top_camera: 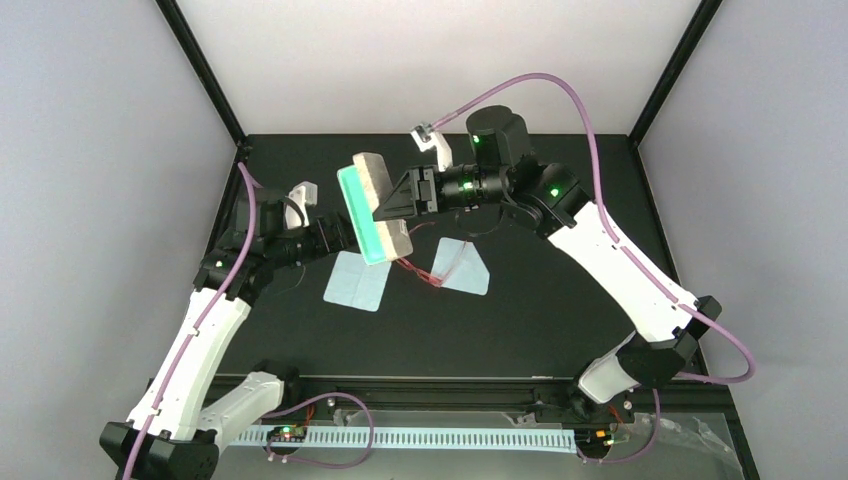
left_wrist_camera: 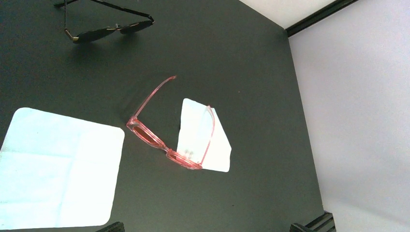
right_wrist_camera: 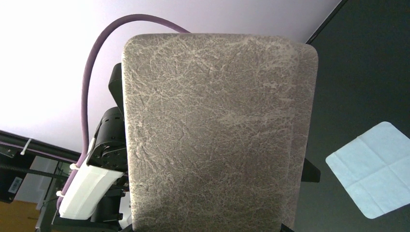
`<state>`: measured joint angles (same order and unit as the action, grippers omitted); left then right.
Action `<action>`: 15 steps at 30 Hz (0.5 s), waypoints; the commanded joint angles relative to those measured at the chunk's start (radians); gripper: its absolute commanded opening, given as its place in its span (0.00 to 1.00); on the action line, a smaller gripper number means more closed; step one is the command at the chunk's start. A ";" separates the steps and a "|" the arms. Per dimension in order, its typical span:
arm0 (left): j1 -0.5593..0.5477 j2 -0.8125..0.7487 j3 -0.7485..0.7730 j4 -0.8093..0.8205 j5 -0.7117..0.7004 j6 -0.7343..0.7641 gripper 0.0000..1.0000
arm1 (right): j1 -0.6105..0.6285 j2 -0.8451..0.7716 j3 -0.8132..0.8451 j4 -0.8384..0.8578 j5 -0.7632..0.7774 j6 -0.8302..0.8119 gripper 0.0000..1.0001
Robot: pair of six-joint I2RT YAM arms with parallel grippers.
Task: Organize the sunglasses
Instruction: Open the sunglasses case at the center of the board.
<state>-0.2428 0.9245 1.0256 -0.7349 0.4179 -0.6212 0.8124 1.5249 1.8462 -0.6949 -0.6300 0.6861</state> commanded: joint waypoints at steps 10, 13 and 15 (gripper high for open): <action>0.000 -0.096 0.082 -0.033 0.000 0.016 0.93 | -0.011 0.018 0.102 -0.134 0.142 -0.059 0.13; 0.000 -0.164 0.078 0.021 -0.005 -0.018 0.98 | -0.013 0.018 0.099 -0.150 0.162 -0.073 0.13; 0.000 -0.208 0.078 0.073 0.011 -0.033 0.99 | -0.012 0.019 0.096 -0.151 0.154 -0.077 0.13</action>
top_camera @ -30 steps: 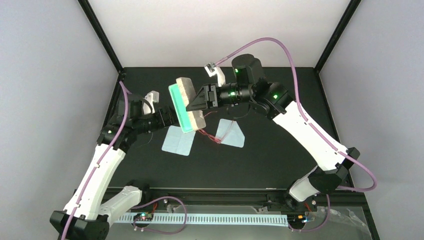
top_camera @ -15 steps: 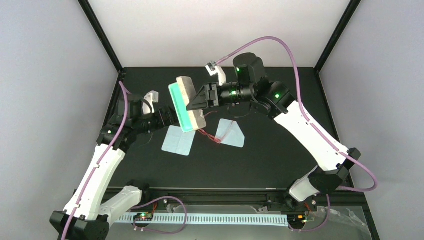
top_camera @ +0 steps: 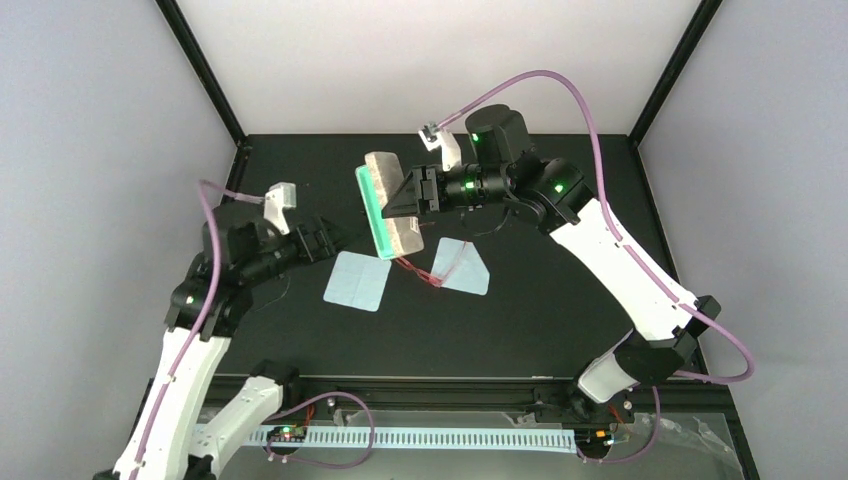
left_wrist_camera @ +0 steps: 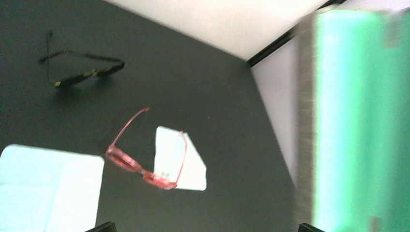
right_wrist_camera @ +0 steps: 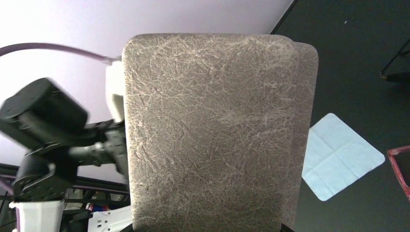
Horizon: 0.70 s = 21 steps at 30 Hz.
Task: Organize the sunglasses
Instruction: Open the sunglasses case at the center of the board.
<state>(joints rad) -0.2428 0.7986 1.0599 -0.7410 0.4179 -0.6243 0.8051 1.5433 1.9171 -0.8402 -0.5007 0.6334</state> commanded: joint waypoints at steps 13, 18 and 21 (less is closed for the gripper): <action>-0.001 0.071 0.096 0.199 0.187 -0.112 0.83 | -0.005 0.031 0.008 0.066 -0.149 -0.012 0.13; -0.001 0.096 0.093 0.171 0.146 -0.090 0.57 | -0.005 0.035 0.003 0.064 -0.146 -0.012 0.13; -0.001 0.112 0.080 0.159 0.146 -0.089 0.35 | -0.005 0.040 0.003 0.059 -0.129 -0.012 0.13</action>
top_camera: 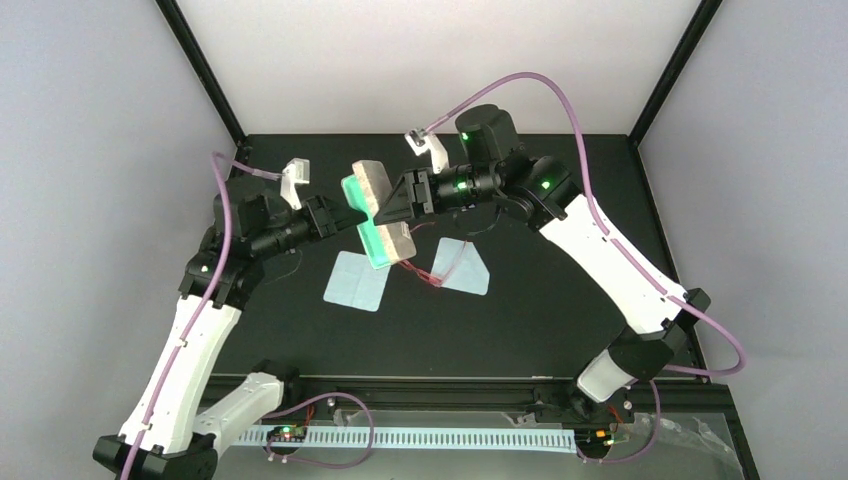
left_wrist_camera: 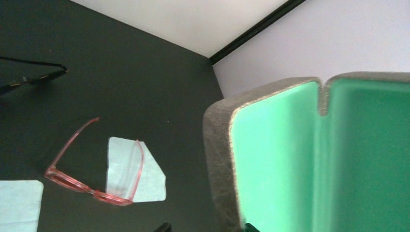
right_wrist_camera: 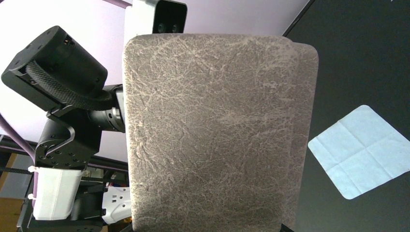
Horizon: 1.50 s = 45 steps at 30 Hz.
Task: Organize the sunglasses
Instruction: Open the sunglasses case at the center of the board.
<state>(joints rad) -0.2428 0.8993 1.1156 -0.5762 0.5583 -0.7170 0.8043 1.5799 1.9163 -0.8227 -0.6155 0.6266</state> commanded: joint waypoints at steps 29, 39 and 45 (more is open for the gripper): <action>-0.001 0.046 -0.022 -0.121 -0.087 0.026 0.01 | -0.004 0.020 -0.042 -0.037 0.088 -0.034 0.97; -0.001 0.075 -0.044 -0.144 -0.114 0.016 0.02 | -0.004 0.038 0.004 -0.158 0.217 -0.080 1.00; -0.009 0.121 -0.032 -0.193 -0.153 0.001 0.02 | 0.000 0.046 0.028 -0.203 0.239 -0.086 1.00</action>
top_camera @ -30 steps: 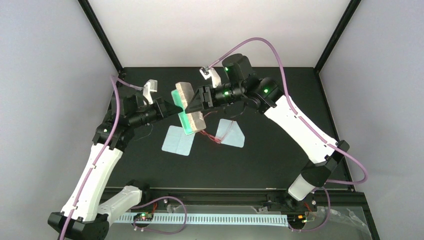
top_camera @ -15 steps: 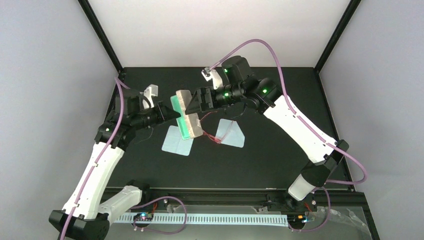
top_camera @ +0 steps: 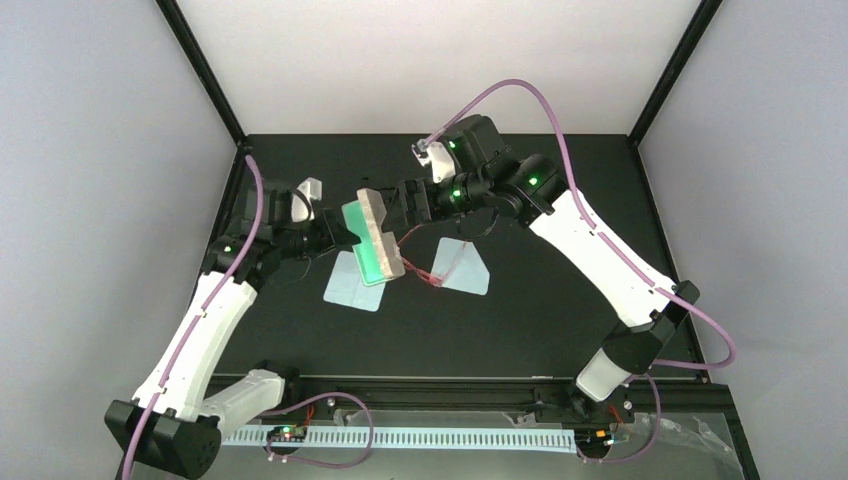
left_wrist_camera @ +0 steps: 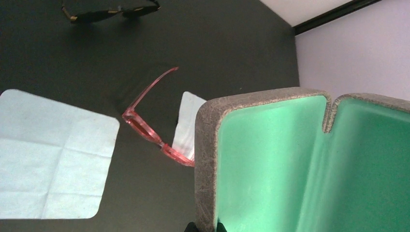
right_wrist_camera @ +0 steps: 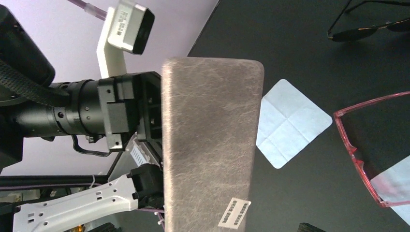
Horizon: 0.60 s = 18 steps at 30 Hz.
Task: Organize the sunglasses
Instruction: Open the sunglasses case at the center of the board.
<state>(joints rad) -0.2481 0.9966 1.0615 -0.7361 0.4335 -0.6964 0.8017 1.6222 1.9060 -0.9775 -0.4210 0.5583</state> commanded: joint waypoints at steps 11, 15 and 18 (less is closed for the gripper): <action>-0.094 0.091 0.107 -0.177 -0.188 -0.154 0.01 | 0.093 0.133 0.261 -0.289 0.333 -0.006 0.86; -0.134 0.113 0.123 -0.206 -0.239 -0.201 0.01 | 0.136 0.180 0.316 -0.346 0.417 -0.023 0.81; -0.172 0.132 0.137 -0.227 -0.273 -0.228 0.02 | 0.167 0.216 0.358 -0.389 0.468 -0.034 0.78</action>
<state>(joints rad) -0.3794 1.1095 1.1397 -0.9180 0.2241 -0.8513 0.9314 1.8027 2.2032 -1.2636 -0.0807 0.5465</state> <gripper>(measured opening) 0.026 0.796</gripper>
